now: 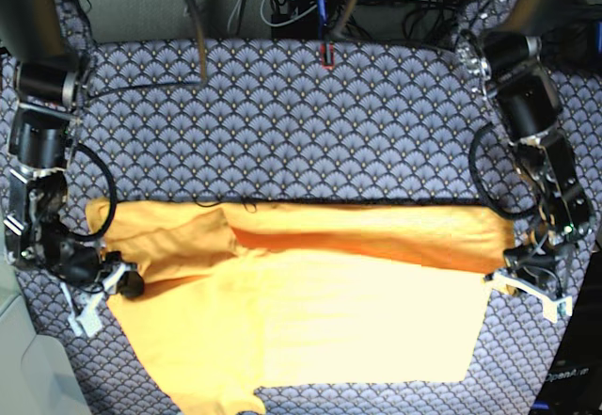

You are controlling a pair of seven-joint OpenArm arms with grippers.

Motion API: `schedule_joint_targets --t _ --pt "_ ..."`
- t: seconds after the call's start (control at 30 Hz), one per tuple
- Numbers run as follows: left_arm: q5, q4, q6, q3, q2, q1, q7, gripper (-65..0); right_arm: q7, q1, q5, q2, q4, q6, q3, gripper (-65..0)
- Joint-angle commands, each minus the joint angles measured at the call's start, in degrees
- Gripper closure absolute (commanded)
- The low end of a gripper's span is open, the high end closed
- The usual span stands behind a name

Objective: Fold the T-shirt properly
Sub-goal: 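Lower the folded edge onto the shirt with both grippers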

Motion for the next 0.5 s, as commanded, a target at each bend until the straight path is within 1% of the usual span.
schedule_joint_targets --t 0.0,0.1,0.33,0.47 --pt "-0.56 0.18 -0.25 0.05 -0.72 -2.11 -1.09 0.0 1.88 2.0 1.18 0.82 0.89 0.19 -0.66 0.0" --pt "-0.56 -1.05 -0.25 0.05 -0.72 -2.99 -1.09 0.0 1.88 2.0 1.18 0.82 0.89 0.19 -2.07 0.0" --pt "-0.56 -1.4 -0.25 0.05 -0.72 -2.99 -1.09 0.0 1.97 2.79 1.09 1.18 0.89 0.19 -2.33 0.0" --pt "-0.56 -1.23 -0.25 0.05 -0.72 -2.99 -1.09 0.0 2.05 3.58 -2.25 1.09 0.89 0.19 -2.16 0.0"
